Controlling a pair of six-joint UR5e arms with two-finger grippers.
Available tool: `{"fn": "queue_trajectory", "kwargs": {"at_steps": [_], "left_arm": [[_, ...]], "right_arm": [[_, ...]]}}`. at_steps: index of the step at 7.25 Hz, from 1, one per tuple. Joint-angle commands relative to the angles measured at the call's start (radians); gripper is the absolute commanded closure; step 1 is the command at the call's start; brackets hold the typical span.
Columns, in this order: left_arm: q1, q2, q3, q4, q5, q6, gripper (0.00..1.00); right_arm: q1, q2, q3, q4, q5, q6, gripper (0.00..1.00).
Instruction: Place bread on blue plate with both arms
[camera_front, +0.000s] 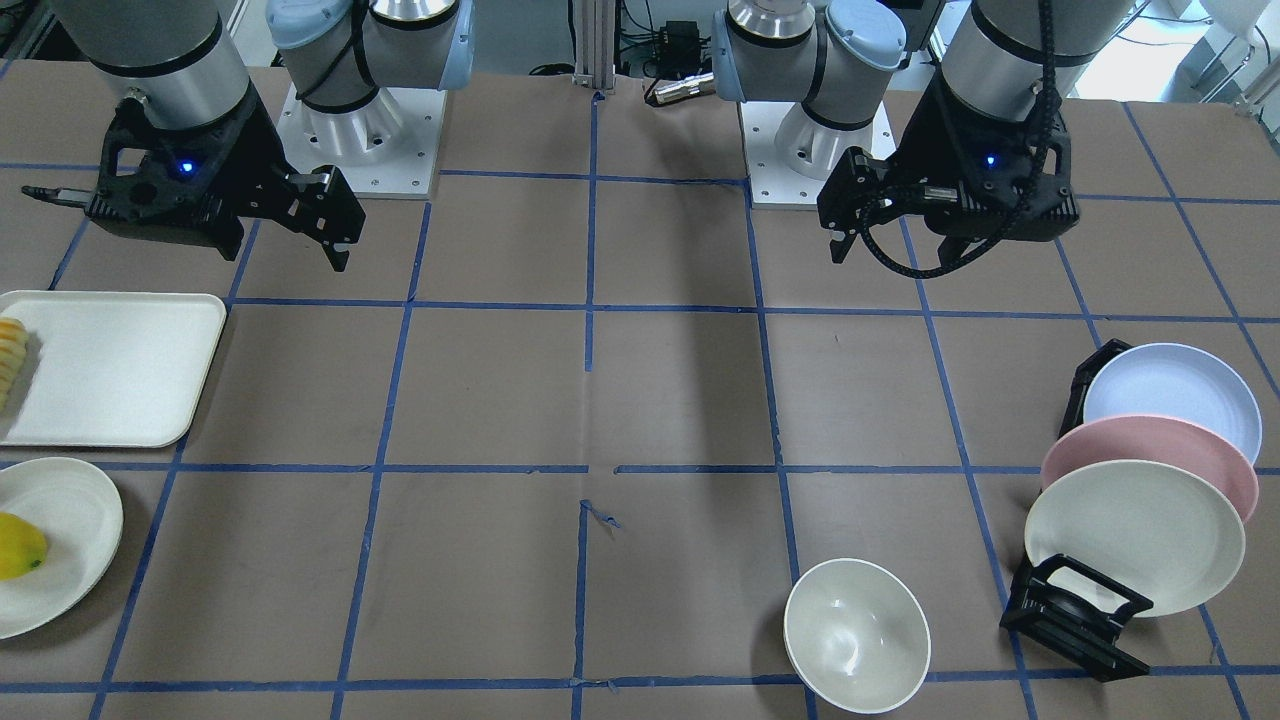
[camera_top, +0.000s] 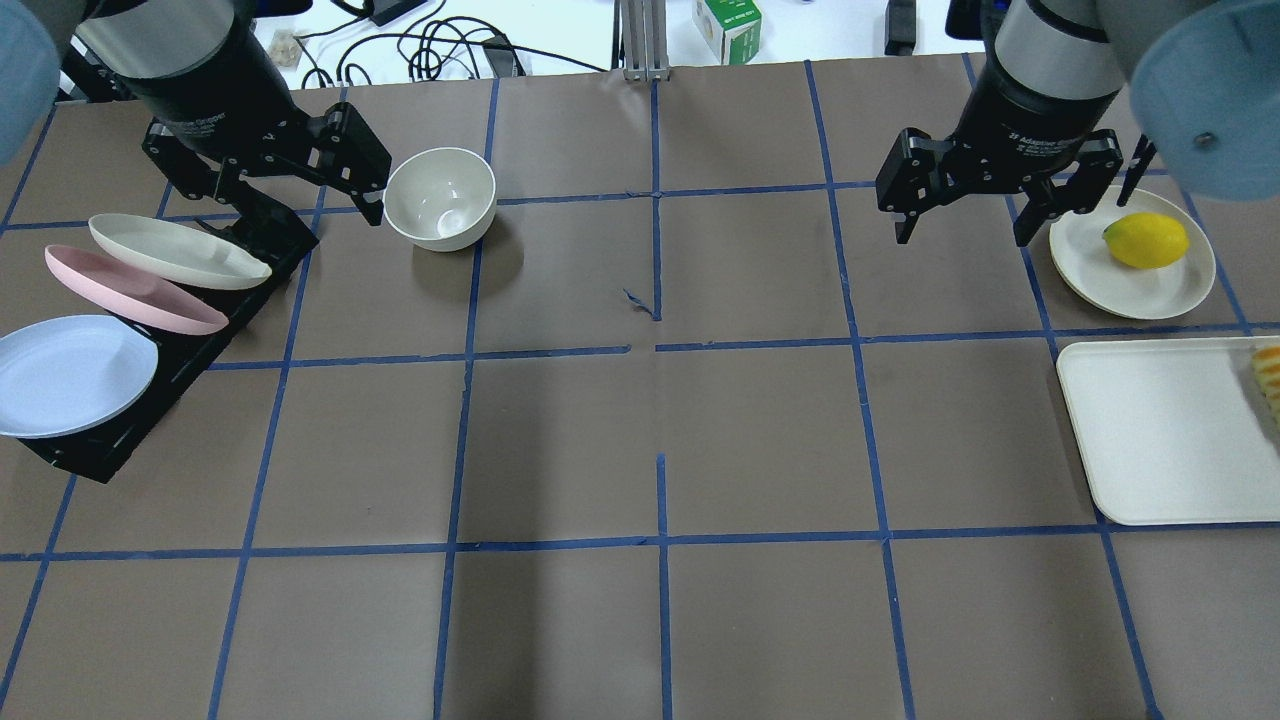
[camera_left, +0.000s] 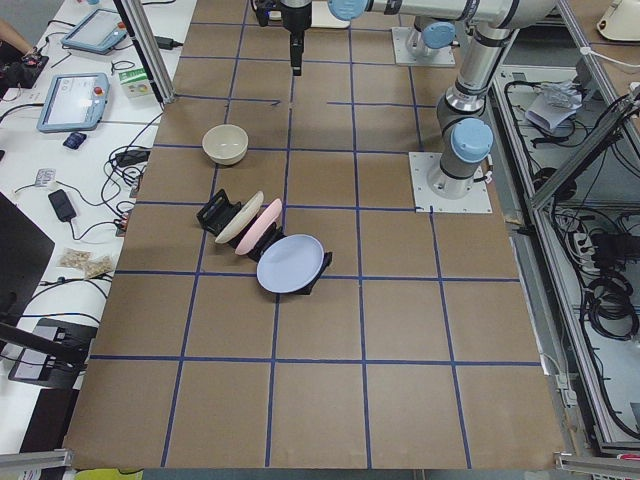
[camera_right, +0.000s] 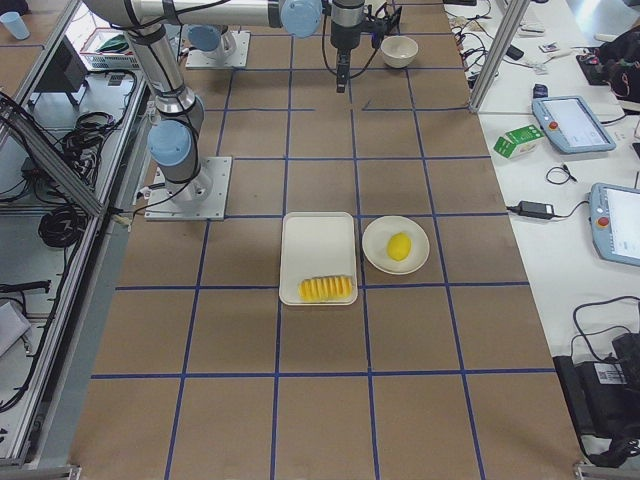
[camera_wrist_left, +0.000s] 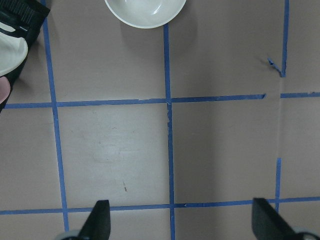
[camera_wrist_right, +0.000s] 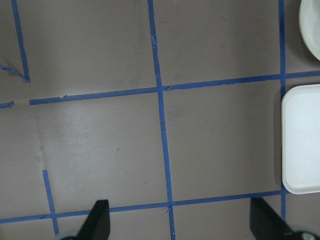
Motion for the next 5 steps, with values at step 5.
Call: {"fn": "queue_trajectory", "kwargs": {"at_steps": [5], "left_arm": [[0.107,0.010,-0.008,-0.012,0.109,0.009,0.00]], "right_arm": [[-0.016,0.004,0.002,-0.007,-0.002,-0.003,0.00]]}}
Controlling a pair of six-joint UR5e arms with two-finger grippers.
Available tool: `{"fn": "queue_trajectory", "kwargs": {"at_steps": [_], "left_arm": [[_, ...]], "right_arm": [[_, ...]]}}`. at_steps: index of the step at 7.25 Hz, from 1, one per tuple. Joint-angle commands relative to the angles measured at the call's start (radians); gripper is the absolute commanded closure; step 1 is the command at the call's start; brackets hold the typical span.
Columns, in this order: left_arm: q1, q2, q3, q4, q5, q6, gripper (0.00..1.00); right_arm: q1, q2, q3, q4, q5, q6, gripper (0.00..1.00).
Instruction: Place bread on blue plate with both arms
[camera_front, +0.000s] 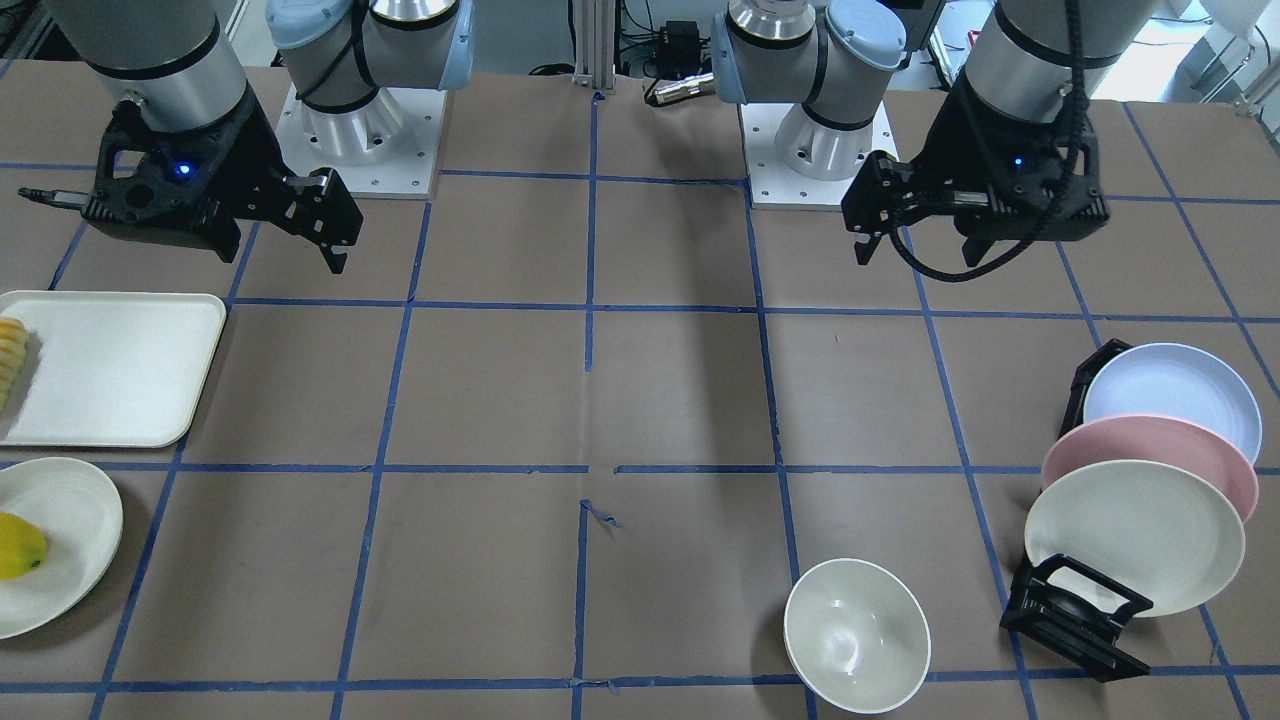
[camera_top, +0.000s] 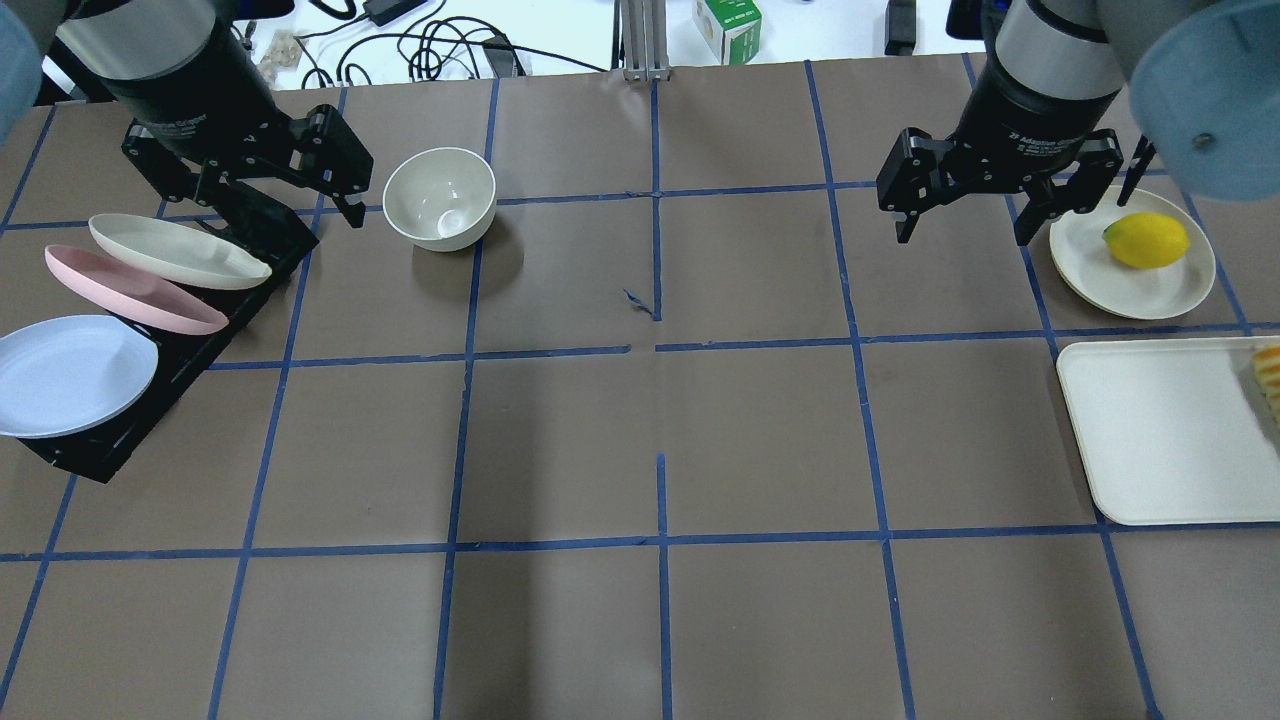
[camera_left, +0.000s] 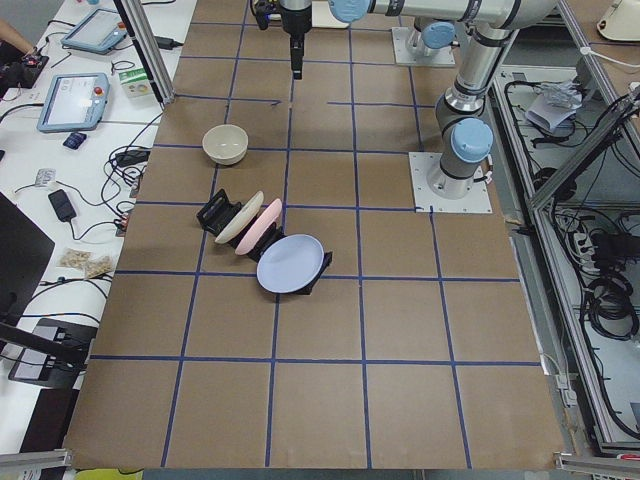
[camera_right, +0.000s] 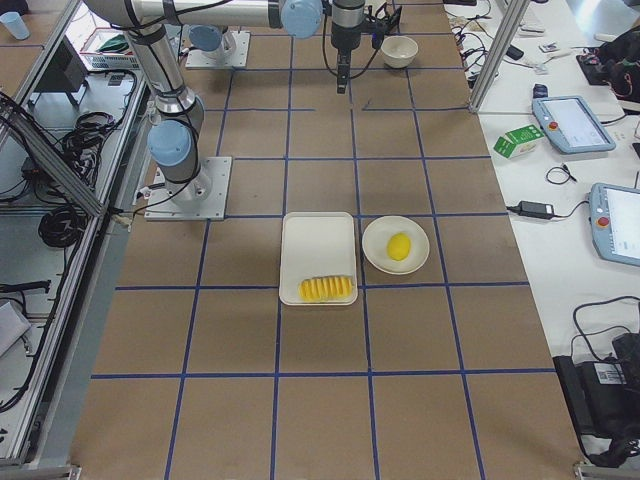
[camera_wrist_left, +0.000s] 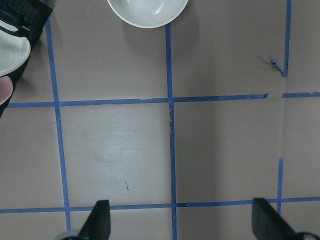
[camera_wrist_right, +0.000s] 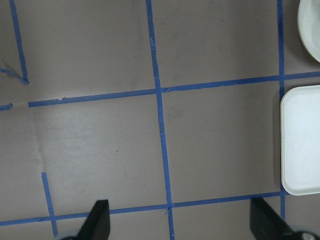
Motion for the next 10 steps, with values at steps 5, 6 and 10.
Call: {"fn": "queue_trajectory", "kwargs": {"at_steps": [5,6,10], "left_arm": [[0.567,-0.051,-0.068,0.164,0.136,0.177,0.00],[0.649,-0.082,-0.110,0.205,0.132,0.176,0.00],[0.815,-0.267,-0.153,0.470,0.060,0.315,0.00]], "right_arm": [[-0.403,0.083,0.009,-0.014,-0.059,-0.384,0.00],[-0.473,0.118,0.026,-0.033,-0.064,-0.428,0.00],[-0.724,0.284,0.083,-0.376,-0.053,-0.822,0.00]]}}
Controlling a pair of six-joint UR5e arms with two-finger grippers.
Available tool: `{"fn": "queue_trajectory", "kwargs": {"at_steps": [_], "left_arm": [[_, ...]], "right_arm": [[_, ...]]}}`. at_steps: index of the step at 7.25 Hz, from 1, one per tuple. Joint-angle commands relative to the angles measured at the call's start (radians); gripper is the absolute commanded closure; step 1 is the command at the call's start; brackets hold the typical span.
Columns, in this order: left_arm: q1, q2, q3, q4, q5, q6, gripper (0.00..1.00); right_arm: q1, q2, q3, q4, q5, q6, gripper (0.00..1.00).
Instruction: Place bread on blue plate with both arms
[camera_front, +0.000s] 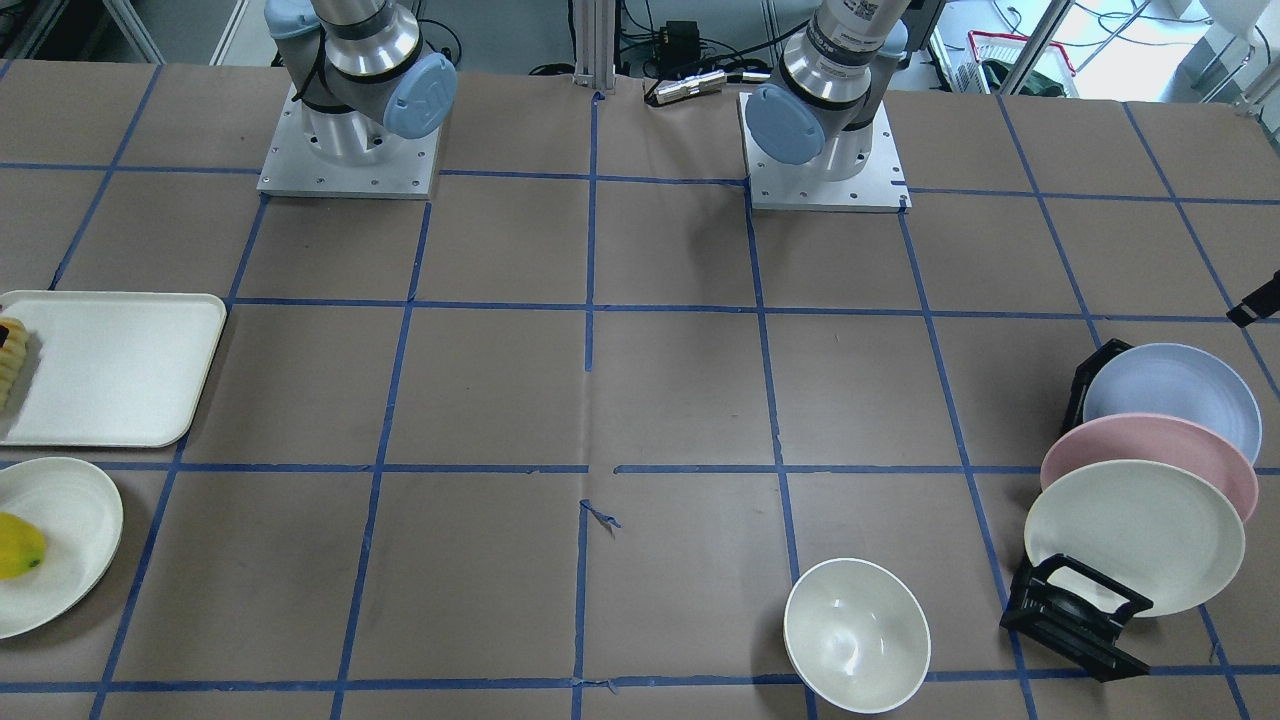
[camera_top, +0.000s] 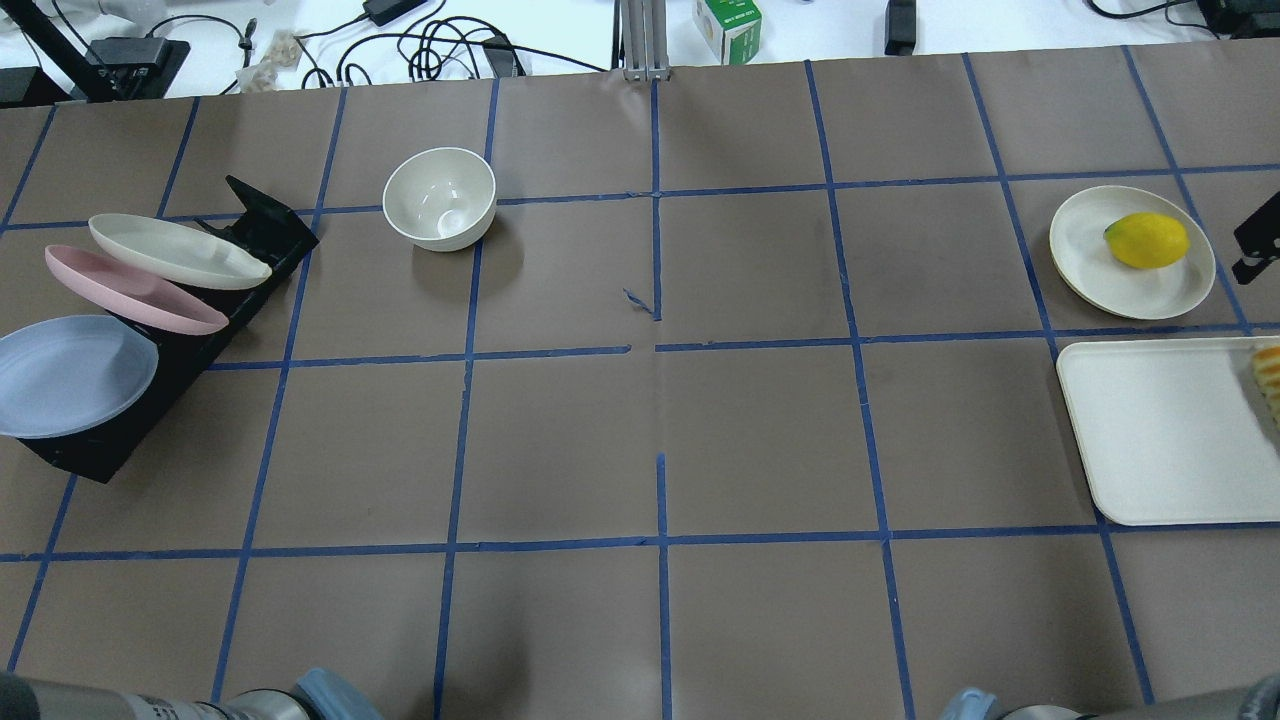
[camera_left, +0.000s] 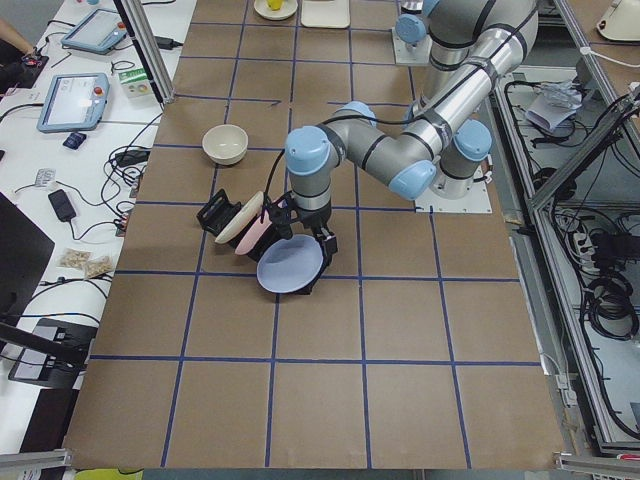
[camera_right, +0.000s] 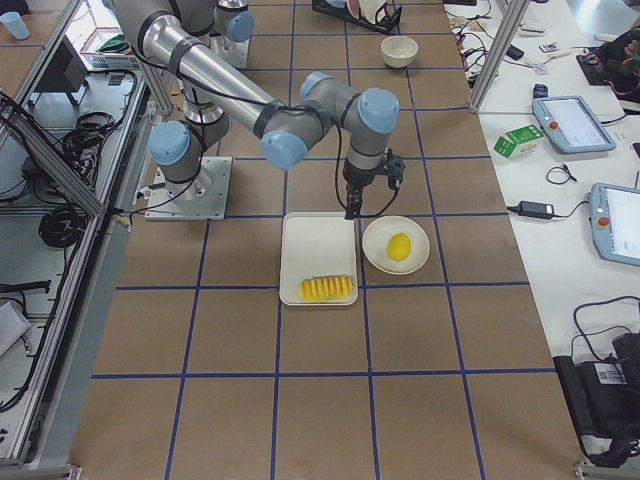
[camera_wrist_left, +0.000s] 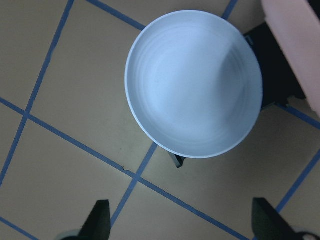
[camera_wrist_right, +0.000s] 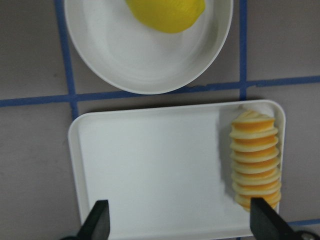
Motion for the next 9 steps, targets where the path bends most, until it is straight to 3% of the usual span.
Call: {"fn": "queue_trajectory", "kwargs": {"at_steps": [1,3,4,5,9], "left_arm": [[0.022,-0.120,-0.003,0.108,-0.014,0.010,0.00],[0.022,-0.179,-0.002,0.162,-0.016,0.011,0.03],[0.022,-0.193,0.000,0.161,-0.015,0.013,0.11],[0.022,-0.200,-0.002,0.161,-0.008,0.018,0.31],[0.022,-0.207,0.000,0.148,-0.007,0.024,0.66]], "right_arm": [[-0.113,0.116,0.014,-0.150,0.013,-0.176,0.00],[-0.149,0.199,0.014,-0.216,0.011,-0.183,0.00],[-0.152,0.208,0.025,-0.216,0.008,-0.186,0.00],[-0.152,0.208,0.066,-0.218,-0.004,-0.189,0.00],[-0.155,0.234,0.098,-0.279,-0.055,-0.241,0.00]]}}
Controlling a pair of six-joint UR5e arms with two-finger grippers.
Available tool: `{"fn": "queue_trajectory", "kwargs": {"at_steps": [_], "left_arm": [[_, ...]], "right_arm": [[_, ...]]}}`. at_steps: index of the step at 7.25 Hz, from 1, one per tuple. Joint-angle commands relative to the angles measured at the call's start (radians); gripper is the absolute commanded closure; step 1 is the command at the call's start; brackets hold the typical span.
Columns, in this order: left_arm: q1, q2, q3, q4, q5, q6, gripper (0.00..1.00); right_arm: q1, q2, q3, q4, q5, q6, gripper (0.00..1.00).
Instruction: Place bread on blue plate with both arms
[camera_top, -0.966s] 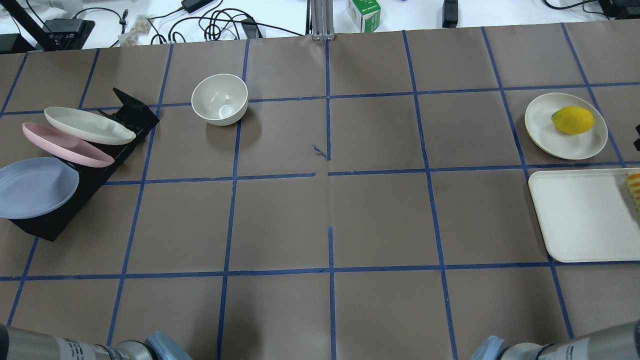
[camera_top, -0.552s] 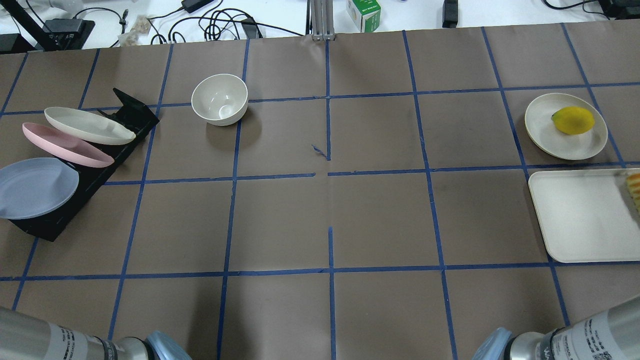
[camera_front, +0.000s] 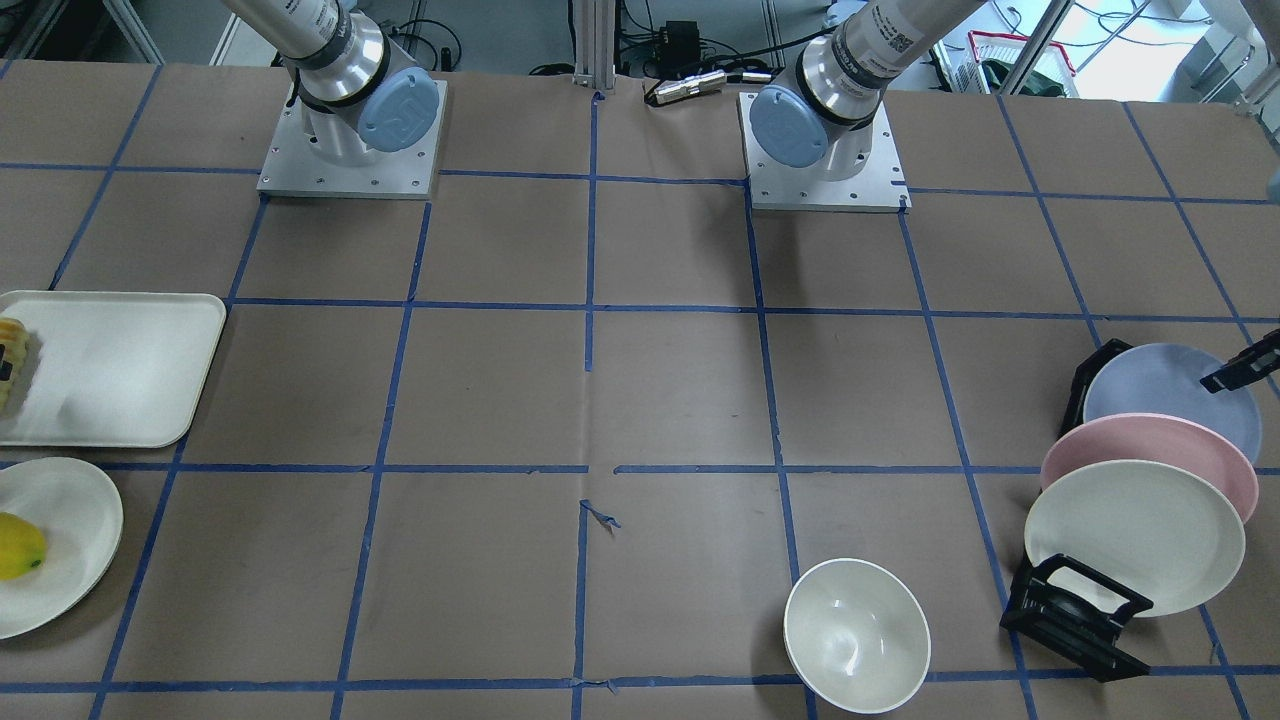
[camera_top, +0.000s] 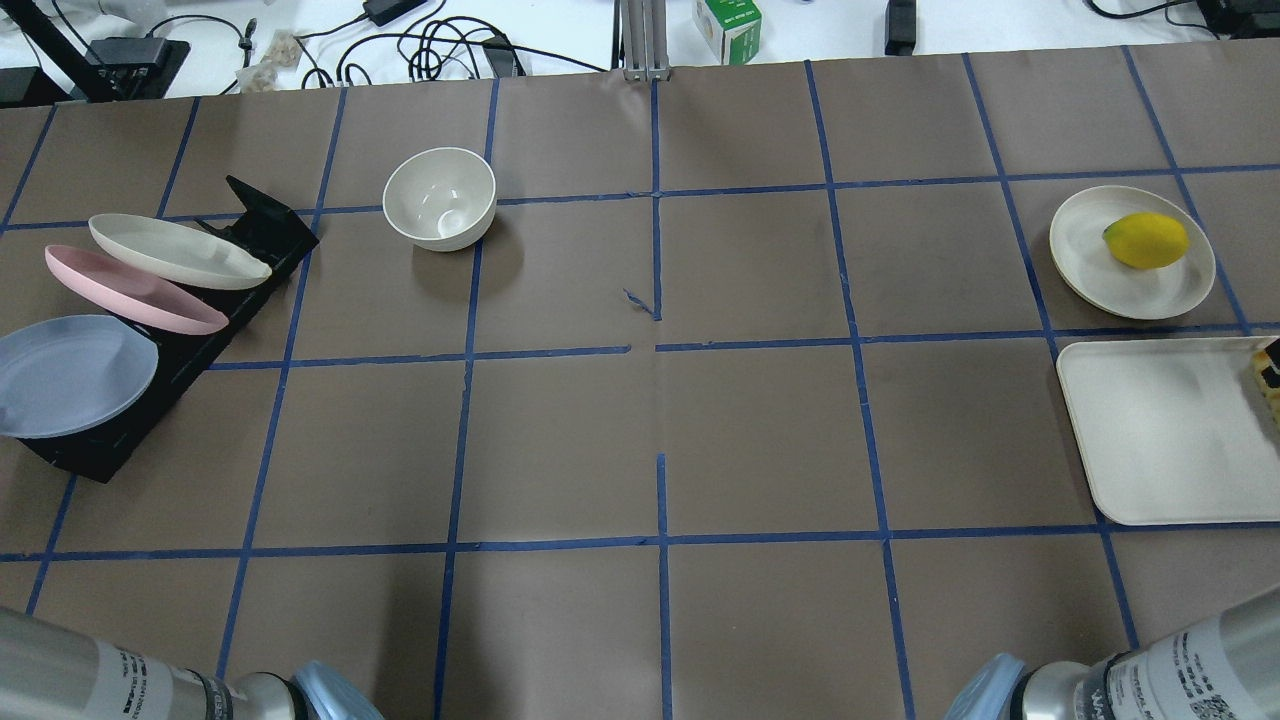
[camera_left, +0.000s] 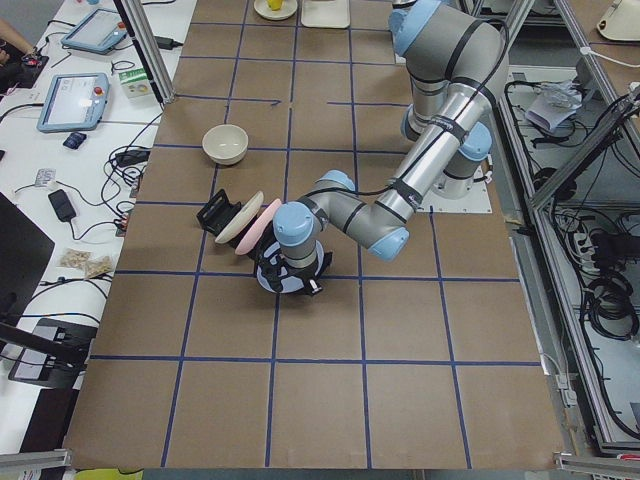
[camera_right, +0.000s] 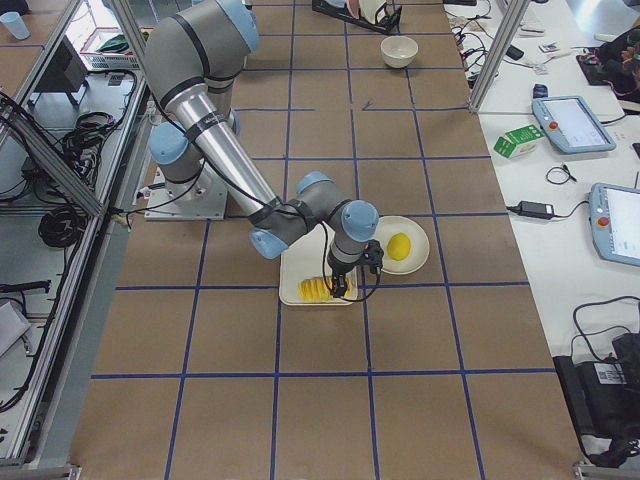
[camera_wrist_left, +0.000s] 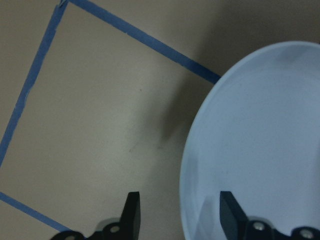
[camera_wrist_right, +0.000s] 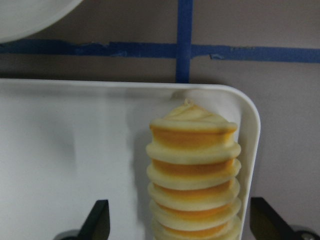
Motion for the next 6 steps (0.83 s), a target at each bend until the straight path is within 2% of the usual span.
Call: {"fn": "queue_trajectory", "kwargs": {"at_steps": [1,2,3,4,5,6], "left_arm": [[0.000,-0.001,0.000,-0.003,-0.001,0.000,0.74],[0.000,-0.001,0.000,-0.004,0.000,0.002,0.85],[0.000,-0.001,0.005,-0.006,0.002,0.002,1.00],[0.000,0.001,0.011,-0.018,0.005,0.002,1.00],[0.000,0.002,0.011,-0.033,0.007,0.000,1.00],[0.000,0.014,0.013,-0.037,0.007,0.000,1.00]], "right_arm": [[-0.002,0.031,0.004,-0.033,-0.011,-0.011,0.00],[-0.008,0.040,0.004,-0.035,-0.009,-0.014,0.00],[-0.016,0.042,0.004,-0.034,-0.008,-0.017,0.10],[-0.016,0.042,0.004,-0.034,-0.008,-0.014,0.45],[-0.016,0.041,0.003,-0.030,-0.009,-0.014,0.74],[-0.016,0.035,0.001,-0.021,-0.011,-0.014,1.00]]}}
